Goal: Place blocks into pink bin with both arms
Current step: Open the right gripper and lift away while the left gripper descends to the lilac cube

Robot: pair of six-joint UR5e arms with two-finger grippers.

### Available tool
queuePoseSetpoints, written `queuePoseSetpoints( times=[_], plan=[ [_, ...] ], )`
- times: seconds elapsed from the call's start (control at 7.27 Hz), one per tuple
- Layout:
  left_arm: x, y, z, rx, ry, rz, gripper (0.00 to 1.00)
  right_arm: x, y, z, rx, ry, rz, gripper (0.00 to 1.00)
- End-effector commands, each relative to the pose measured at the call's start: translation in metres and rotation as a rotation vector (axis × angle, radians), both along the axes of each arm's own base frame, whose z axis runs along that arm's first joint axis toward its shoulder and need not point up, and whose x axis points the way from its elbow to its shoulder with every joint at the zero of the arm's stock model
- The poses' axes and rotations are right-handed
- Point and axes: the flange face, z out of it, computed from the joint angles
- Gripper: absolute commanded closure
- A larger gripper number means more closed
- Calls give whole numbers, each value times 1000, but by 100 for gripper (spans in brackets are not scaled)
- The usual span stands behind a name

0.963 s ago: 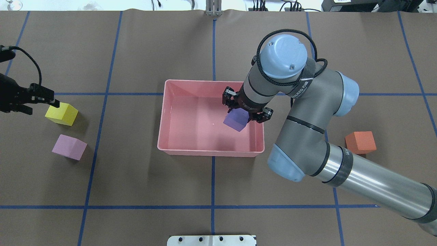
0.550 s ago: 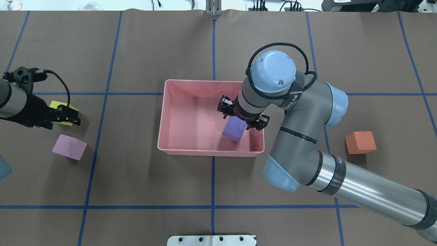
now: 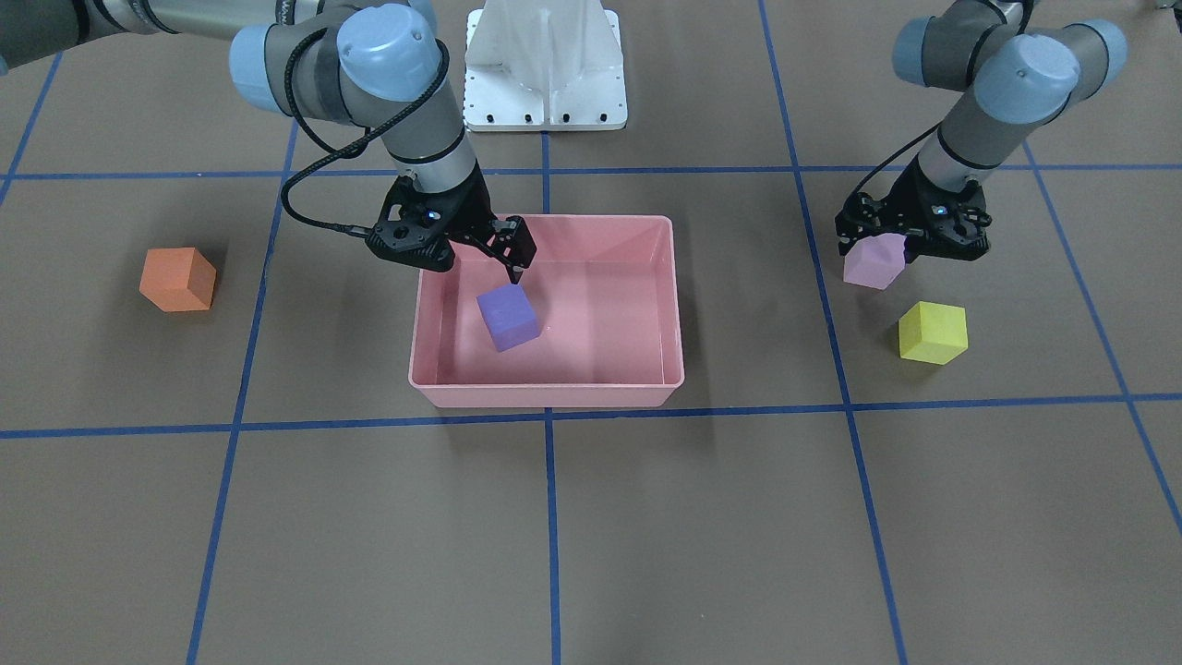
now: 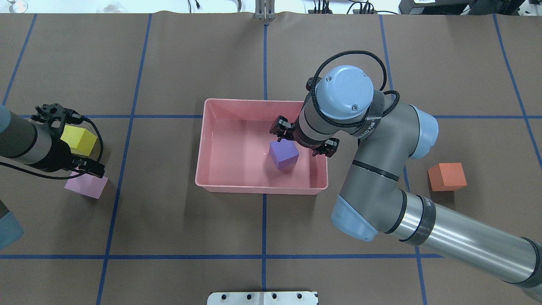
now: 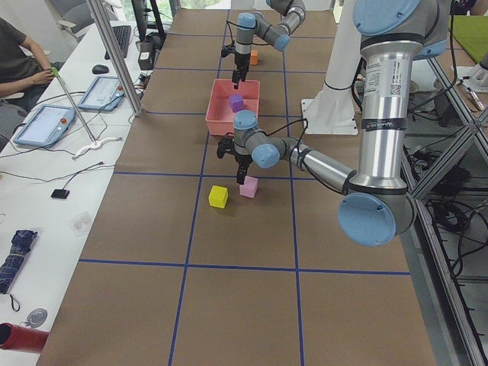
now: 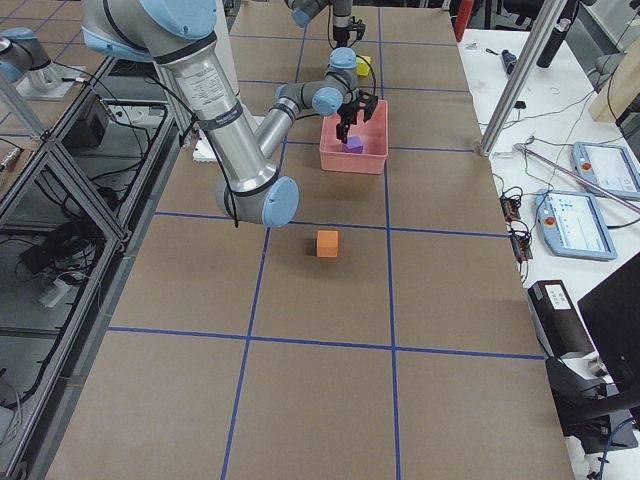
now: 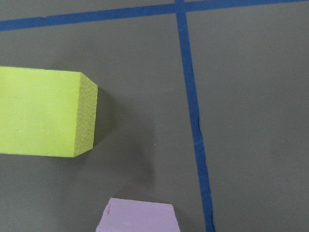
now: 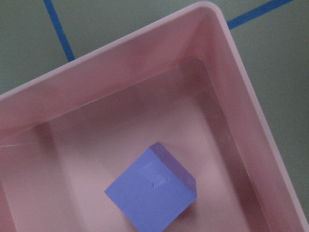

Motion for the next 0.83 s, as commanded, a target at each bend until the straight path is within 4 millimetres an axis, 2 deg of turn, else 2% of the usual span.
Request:
queuePoseSetpoints(
  times=[0.0, 0.28, 0.69],
  plan=[
    [-1, 4, 0, 44, -80, 53, 1, 12, -10, 17, 29, 32, 13, 0],
    [6, 2, 11, 28, -98, 61, 1, 22, -21, 27, 69, 59, 9, 0],
    [23, -9, 25, -1, -116, 61, 1, 25, -21, 25, 73, 54, 12, 0]
  ],
)
